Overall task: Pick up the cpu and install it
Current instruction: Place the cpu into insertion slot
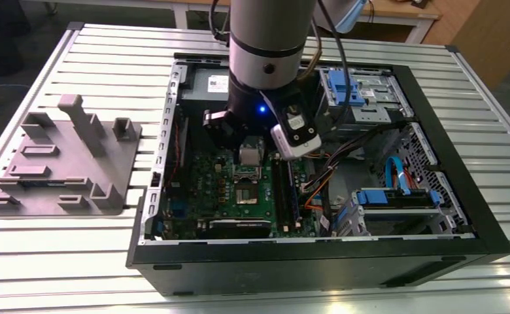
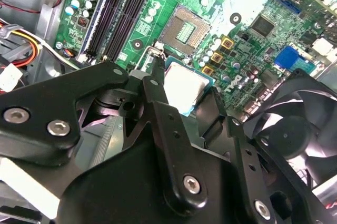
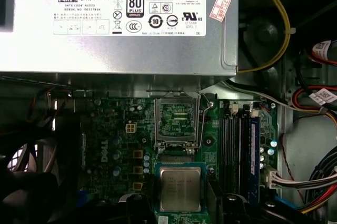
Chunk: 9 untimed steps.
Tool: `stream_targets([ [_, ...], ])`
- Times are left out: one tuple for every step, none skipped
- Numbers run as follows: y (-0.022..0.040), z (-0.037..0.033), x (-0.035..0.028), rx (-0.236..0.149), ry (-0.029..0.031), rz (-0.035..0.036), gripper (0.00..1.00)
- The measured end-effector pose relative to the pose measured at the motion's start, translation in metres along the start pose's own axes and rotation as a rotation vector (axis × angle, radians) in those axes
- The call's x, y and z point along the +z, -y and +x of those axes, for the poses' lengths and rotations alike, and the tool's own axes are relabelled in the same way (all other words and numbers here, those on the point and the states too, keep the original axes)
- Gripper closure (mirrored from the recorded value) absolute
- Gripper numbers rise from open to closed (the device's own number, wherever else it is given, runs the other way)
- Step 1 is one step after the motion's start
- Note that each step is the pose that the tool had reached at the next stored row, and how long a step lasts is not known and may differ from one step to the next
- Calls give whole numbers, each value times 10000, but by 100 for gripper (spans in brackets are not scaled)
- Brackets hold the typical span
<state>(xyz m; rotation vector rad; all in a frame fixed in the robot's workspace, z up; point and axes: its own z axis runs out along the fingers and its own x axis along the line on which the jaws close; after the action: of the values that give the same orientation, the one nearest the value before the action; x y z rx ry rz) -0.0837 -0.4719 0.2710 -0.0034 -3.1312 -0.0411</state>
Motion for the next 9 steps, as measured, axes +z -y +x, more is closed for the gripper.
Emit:
stream_targets([
  [1,0,5,0,-1,2,53],
  [1,0,14,0,-2,4,53],
  [1,0,24,0,-2,3,53],
  [1,0,37,0,-1,3,53],
  [2,0,48,0,-2,4,53],
  [2,0,59,0,-2,3,53],
  [2,-1,69,0,-2,4,53],
  [3,-1,79,0,-2,4,53],
  [3,-1,88,0,-2,4,53],
])
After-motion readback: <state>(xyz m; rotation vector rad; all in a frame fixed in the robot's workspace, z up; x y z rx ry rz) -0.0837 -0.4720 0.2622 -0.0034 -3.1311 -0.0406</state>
